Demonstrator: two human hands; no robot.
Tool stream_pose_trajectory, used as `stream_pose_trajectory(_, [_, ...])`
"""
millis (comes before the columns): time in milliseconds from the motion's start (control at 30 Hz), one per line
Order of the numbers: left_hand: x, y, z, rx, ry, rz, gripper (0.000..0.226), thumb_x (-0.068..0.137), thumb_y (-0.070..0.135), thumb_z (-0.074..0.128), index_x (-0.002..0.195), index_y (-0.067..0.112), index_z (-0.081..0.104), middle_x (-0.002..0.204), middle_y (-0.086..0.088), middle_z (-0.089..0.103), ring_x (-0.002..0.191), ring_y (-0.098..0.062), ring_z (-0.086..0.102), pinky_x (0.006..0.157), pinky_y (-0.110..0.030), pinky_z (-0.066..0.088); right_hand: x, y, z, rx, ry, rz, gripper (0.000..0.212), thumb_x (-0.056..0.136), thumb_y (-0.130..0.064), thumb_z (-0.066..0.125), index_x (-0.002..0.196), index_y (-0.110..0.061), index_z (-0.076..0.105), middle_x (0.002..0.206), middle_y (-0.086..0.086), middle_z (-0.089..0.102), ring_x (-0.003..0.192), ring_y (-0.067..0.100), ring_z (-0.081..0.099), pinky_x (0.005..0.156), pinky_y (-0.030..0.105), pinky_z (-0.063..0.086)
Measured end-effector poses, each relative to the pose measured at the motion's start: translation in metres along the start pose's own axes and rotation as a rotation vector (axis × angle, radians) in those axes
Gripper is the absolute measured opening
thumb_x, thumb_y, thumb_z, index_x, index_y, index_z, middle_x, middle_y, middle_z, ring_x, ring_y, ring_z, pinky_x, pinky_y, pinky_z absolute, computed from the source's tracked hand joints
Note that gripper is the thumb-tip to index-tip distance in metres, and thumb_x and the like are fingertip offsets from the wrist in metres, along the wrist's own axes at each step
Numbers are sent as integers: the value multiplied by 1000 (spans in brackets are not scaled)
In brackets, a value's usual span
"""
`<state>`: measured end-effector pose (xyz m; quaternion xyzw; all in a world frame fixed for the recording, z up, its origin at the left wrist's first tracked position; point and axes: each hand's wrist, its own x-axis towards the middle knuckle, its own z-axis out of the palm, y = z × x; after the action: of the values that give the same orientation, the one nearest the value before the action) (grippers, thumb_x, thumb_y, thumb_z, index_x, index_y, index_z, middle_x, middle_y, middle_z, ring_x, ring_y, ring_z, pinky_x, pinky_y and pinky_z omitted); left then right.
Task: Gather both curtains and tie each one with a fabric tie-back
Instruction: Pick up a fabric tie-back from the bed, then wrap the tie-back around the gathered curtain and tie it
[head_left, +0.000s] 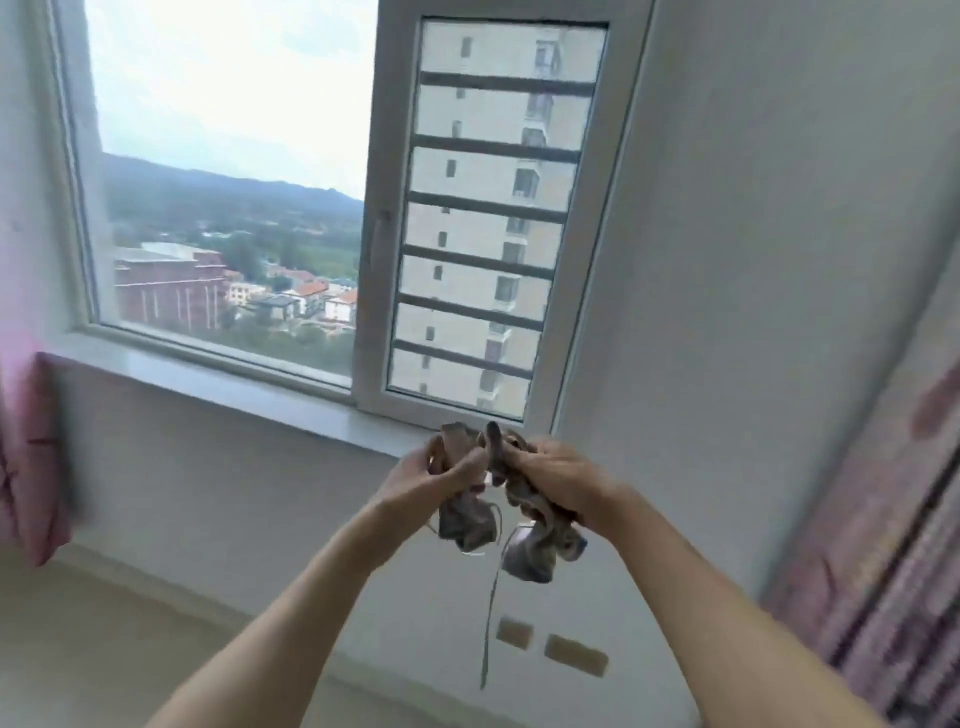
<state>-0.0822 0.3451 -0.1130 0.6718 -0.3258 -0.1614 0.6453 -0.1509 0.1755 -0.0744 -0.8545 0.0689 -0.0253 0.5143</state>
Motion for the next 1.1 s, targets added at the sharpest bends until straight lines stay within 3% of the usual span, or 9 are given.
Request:
stream_pose_trajectory(167, [98,12,100,39,-155,64,13,73,12,76,80,9,65,64,0,63,59,-13,57,57,-22,47,-27,29,-110,19,269,134,37,94,-47,54,78,-14,63,62,-4,54,44,6,47,42,18,37])
stream_pose_trajectory(367, [206,46,241,27,-456,123,27,93,12,56,66,15,60,44,13,50,38,-2,45,42,-17,38,-80,64,-239,-87,363,172,25,81,-37,76,90,-17,65,61,-9,43,49,5,37,43,18,32])
stream_pose_trajectory(500, [241,73,338,13,-586,204,28,93,13,56,65,15,59,49,7,53,46,-11,47,48,-23,37,-110,89,-305,-241,709,275,20,82,-28,77,72,-16,65,56,-9,50,50,6,47,52,21,39])
stream_pose_trajectory(567, [252,79,385,-9,-543,282,27,94,22,56,68,18,64,61,1,64,58,-18,57,57,-29,43,-130,107,-338,-175,943,288,23,84,-32,74,67,-18,66,59,-7,57,57,8,54,61,22,43])
stream_pose_trajectory(633, [266,77,431,91,-437,399,17,93,30,56,100,20,67,99,-5,69,93,-19,65,79,-30,48,-152,129,-371,-113,1163,328,31,78,-43,75,66,-16,65,61,-5,63,61,14,62,67,29,47])
stream_pose_trajectory(733, [284,78,491,211,-359,462,72,87,34,62,147,13,26,147,-10,33,136,-26,34,108,-34,31,-180,164,-423,-21,1398,386,37,80,-43,71,72,-7,66,68,7,71,63,23,68,66,35,53])
stream_pose_trajectory(933, [314,94,618,213,-252,482,106,83,40,68,151,18,-9,160,-11,8,146,-30,11,116,-48,22,-229,219,-549,36,1886,370,25,98,-30,48,89,-8,57,75,5,57,62,21,54,63,30,39])
stream_pose_trajectory(1033, [328,107,667,258,-102,519,119,75,45,74,151,12,-11,159,-18,8,146,-33,8,118,-48,18,-235,234,-615,1,1899,334,24,98,-26,47,99,-4,58,75,7,60,74,26,59,52,26,39])
stream_pose_trajectory(1100, [340,116,690,298,-15,535,129,67,51,78,150,12,-12,160,-18,1,148,-31,4,119,-48,13,-227,244,-649,24,1802,255,24,99,-23,47,104,-3,60,73,8,60,62,19,58,51,24,40])
